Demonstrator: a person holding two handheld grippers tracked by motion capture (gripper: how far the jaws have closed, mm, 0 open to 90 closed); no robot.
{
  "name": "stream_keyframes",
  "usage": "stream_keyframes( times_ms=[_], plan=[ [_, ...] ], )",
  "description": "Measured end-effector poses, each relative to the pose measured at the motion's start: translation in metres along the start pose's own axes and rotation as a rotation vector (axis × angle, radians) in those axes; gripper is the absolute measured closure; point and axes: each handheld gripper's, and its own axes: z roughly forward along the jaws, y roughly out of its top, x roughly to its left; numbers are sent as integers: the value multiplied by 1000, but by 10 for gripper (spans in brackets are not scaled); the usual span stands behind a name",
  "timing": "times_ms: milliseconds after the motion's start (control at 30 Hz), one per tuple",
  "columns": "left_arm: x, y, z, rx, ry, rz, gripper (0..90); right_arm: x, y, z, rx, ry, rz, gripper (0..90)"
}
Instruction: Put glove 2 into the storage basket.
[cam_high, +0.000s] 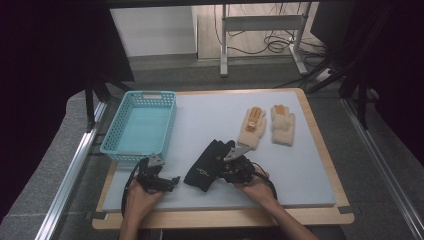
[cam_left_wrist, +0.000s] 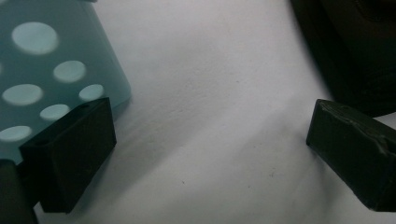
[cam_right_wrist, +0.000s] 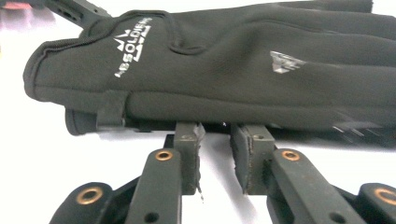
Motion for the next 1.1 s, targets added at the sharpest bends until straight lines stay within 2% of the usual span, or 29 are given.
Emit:
stream_keyframes(
  times_ms=[133,200,233,267,367,400,467,600,767,867,933,1100],
  plan=[
    [1,0,0,0,-3,0,15,-10,-11,-18,-14,-64,-1,635],
    [0,0,0,0,-3,-1,15,-14,-13,-22,-17,-75,9,621],
    [1,0,0,0,-3,-1,15,-24,-20,-33,-27,-99,31,585],
    [1,0,0,0,-3,-1,15,-24,-20,-33,-27,-99,31,585],
    [1,0,0,-1,-3,-1,16,-40,-33,-49,-43,-148,70,515],
    [1,0,0,-1,-3,-1,16,-40,-33,-49,-43,-148,70,515],
    [0,0,0,-3,-3,-1,16,-52,-45,-61,-49,-195,101,440],
    [0,0,0,-4,-3,-2,18,-68,-61,-72,-34,-255,139,345],
    [0,0,0,-4,-3,-2,20,-81,-73,-79,2,-329,152,271],
    [0,-1,0,-5,-2,0,22,-87,-79,-80,-9,-318,171,228],
    [0,-1,-1,-7,-1,1,27,-88,-81,-80,-27,-314,168,210],
    [-2,-1,-2,-14,-9,1,50,-88,-82,-80,-31,-314,168,208]
  ],
)
